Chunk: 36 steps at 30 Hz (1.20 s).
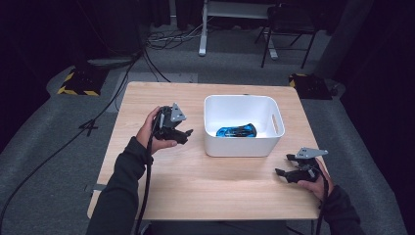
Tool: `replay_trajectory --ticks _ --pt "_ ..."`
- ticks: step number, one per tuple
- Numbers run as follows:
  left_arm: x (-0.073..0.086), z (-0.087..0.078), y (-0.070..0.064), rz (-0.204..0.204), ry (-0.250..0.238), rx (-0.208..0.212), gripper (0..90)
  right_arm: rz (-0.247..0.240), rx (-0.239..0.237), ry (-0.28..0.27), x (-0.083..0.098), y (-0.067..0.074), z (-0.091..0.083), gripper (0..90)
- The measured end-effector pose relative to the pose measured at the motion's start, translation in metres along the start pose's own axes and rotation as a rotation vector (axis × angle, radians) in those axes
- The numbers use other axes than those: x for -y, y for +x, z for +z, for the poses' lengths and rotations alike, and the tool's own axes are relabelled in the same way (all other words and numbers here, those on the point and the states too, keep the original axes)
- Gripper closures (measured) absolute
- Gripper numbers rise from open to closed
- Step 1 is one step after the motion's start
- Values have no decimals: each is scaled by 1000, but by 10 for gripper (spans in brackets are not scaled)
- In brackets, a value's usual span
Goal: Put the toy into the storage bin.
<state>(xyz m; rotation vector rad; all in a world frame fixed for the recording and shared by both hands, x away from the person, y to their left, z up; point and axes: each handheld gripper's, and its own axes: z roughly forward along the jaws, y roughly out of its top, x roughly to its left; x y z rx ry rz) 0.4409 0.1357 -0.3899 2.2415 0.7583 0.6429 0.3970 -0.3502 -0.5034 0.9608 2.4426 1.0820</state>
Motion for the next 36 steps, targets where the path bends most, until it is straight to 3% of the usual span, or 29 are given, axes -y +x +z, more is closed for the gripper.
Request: replay_trajectory --ticks 6,8,11,12,16,17,20,21,26,29,30,32,34,36 --pt "11 2 -3 18 40 -6 161 2 0 -1 0 0 0 156" --pt "15 4 -5 6 41 13 161 0 0 -1 0 0 0 156" --pt "20 5 -6 20 55 16 161 0 0 -1 0 0 0 156" --pt "22 6 -7 -6 44 21 161 0 0 -1 0 0 0 156" --pt "27 5 -8 22 70 16 162 1 0 -1 0 0 0 156" --pt "28 6 -10 0 58 19 163 0 -1 1 0 0 0 156" --pt "32 5 -10 14 77 18 163 0 0 -1 0 0 0 156" --pt "34 5 -12 -4 69 21 163 0 0 0 0 0 0 156" --pt "43 5 -14 6 92 13 163 0 0 -1 0 0 0 156" --pt "48 4 -15 -11 90 23 163 0 0 -1 0 0 0 156" --pt "49 2 -15 5 98 6 162 0 0 -1 0 0 0 156" --pt "53 1 -16 9 109 15 163 0 0 -1 0 0 0 156" --pt "56 2 -18 -30 82 22 162 1 0 -1 0 0 0 156" --pt "58 -1 -17 -8 99 19 162 1 0 -1 0 0 0 156"
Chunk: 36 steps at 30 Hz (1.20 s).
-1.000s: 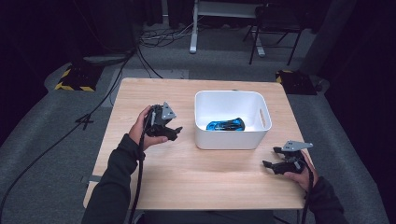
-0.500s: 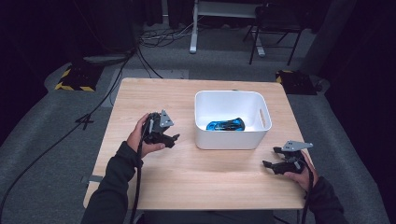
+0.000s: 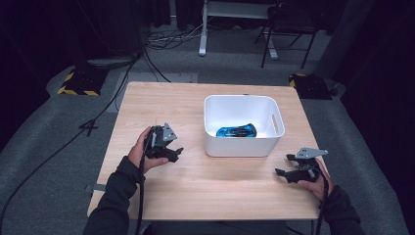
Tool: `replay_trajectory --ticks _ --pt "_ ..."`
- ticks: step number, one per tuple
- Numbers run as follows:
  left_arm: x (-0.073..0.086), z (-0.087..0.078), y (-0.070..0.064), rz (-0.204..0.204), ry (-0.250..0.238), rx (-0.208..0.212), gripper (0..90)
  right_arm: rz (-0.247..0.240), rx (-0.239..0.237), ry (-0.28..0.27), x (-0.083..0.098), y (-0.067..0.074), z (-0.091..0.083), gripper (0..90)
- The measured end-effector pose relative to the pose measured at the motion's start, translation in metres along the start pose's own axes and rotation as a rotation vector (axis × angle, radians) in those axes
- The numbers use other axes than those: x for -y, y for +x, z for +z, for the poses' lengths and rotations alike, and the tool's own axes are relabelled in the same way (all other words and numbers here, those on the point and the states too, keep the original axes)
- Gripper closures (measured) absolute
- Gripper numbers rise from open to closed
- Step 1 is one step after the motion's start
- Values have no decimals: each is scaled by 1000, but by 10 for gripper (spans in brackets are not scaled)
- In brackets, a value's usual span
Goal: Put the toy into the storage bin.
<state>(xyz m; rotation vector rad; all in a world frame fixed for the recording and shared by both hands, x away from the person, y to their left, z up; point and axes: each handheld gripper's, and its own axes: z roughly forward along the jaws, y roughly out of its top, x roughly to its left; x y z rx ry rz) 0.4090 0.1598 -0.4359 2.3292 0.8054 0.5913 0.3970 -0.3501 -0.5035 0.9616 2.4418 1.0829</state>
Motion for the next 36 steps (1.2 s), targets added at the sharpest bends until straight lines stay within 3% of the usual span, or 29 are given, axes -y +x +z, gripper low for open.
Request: replay_trajectory --ticks 8,9,17,20,23,24,25,36 --pt "17 -2 -5 -11 13 -3 162 0 0 0 0 0 0 156" --pt "19 -2 -5 3 19 -7 162 -1 -1 2 0 0 0 156" --pt "36 -5 -10 -24 26 -11 162 -1 0 1 0 0 0 156" --pt "40 -6 -9 -50 44 22 162 -1 0 -1 0 0 0 156" --pt "45 -9 -10 -58 18 -5 162 1 0 -1 0 0 0 156" --pt "46 -10 -11 -73 27 9 162 0 0 0 0 0 0 156" --pt "48 -10 -11 -61 27 -8 162 1 -1 1 0 0 0 156" --pt "70 -15 -18 -99 33 -33 162 1 1 0 0 0 0 156"
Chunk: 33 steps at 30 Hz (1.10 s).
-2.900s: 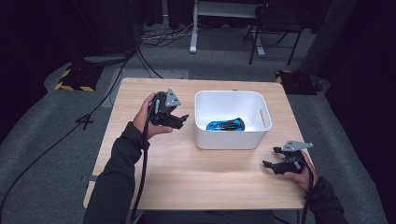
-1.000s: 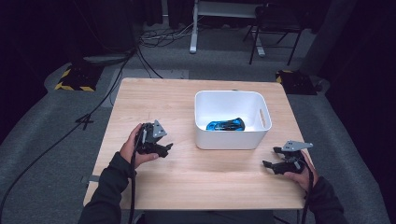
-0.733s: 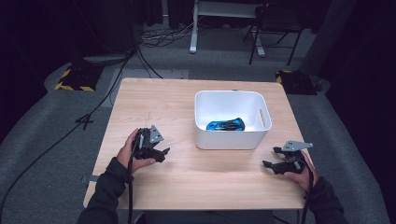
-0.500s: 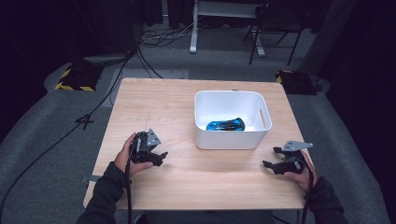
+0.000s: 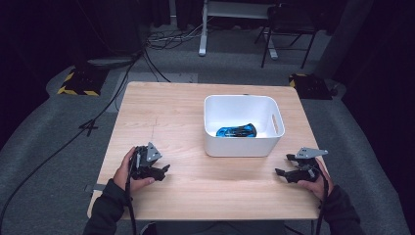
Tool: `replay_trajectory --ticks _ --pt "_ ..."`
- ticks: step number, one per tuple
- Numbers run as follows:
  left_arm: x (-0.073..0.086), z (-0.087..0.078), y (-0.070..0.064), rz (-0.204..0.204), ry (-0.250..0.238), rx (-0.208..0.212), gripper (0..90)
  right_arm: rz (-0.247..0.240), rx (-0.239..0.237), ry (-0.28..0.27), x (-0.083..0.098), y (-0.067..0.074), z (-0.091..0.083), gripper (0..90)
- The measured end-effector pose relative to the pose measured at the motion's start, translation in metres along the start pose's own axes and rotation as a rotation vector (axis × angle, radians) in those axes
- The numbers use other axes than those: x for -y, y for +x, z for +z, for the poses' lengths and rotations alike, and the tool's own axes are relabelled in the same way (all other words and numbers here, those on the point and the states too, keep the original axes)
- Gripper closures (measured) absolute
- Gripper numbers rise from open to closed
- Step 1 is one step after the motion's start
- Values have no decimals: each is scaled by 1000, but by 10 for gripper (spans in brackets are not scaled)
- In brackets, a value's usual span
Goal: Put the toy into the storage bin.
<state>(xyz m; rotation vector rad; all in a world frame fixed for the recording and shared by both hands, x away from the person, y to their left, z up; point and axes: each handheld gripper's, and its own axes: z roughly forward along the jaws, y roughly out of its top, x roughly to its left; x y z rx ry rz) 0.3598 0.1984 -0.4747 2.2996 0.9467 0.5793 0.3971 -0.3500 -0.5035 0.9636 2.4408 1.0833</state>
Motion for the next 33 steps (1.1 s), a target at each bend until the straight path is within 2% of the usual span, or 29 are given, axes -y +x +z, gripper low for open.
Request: replay_trajectory --ticks 7,10,13,16,21,22,25,27,30,33 --pt "14 -4 -2 -32 7 -18 162 -1 -1 1 0 0 0 156" --pt "17 -5 -2 -36 6 -11 162 -1 -1 1 0 0 0 156" --pt "24 -8 -3 -64 -3 -3 162 -1 -1 0 0 0 0 156" --pt "28 -9 -4 -67 5 1 162 -9 -3 2 0 -1 0 156" --pt "38 -10 -4 -111 8 9 162 -9 -3 2 0 -1 0 156" --pt "39 -10 -2 -109 14 6 162 -10 -2 2 0 -1 0 156" --pt "44 -10 -2 -148 16 16 165 -5 -1 0 0 0 0 156" --pt "48 -9 0 -177 -1 18 164 -1 -1 -1 0 0 0 156" --pt "53 -9 5 -225 -10 50 162 -3 -1 0 0 0 0 156" --pt "55 -10 5 -245 -19 36 159 -4 -2 0 0 0 0 156"
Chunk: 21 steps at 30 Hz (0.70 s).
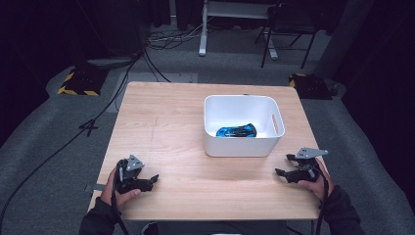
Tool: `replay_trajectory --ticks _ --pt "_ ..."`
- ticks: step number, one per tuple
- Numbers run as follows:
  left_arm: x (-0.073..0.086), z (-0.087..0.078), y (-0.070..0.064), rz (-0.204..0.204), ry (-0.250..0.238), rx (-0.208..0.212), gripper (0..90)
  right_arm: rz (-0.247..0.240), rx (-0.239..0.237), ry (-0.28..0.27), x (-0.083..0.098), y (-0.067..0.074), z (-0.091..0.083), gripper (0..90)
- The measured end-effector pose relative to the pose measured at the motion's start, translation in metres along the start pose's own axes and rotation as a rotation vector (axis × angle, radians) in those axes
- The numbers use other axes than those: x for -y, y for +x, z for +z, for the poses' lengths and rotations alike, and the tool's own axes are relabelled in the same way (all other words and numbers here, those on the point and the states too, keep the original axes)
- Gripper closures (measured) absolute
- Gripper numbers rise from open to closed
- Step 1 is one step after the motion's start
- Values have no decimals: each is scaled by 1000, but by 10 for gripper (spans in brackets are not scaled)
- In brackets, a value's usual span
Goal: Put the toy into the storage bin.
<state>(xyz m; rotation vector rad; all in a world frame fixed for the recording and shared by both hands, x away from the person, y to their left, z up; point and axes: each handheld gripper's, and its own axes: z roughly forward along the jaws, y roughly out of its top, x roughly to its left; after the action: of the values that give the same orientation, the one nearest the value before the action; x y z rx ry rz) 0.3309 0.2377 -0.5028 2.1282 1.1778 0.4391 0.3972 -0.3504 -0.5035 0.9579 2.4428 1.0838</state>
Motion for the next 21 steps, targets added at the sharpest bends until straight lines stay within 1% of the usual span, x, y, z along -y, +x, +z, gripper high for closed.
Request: replay_trajectory --ticks 13,14,21 --pt "-1 1 0 0 1 1 152 9 1 1 0 1 0 155" --pt "-1 1 0 0 2 -4 151 9 1 1 0 1 0 155" --pt "-2 2 1 8 5 0 146 7 4 1 0 1 0 154"
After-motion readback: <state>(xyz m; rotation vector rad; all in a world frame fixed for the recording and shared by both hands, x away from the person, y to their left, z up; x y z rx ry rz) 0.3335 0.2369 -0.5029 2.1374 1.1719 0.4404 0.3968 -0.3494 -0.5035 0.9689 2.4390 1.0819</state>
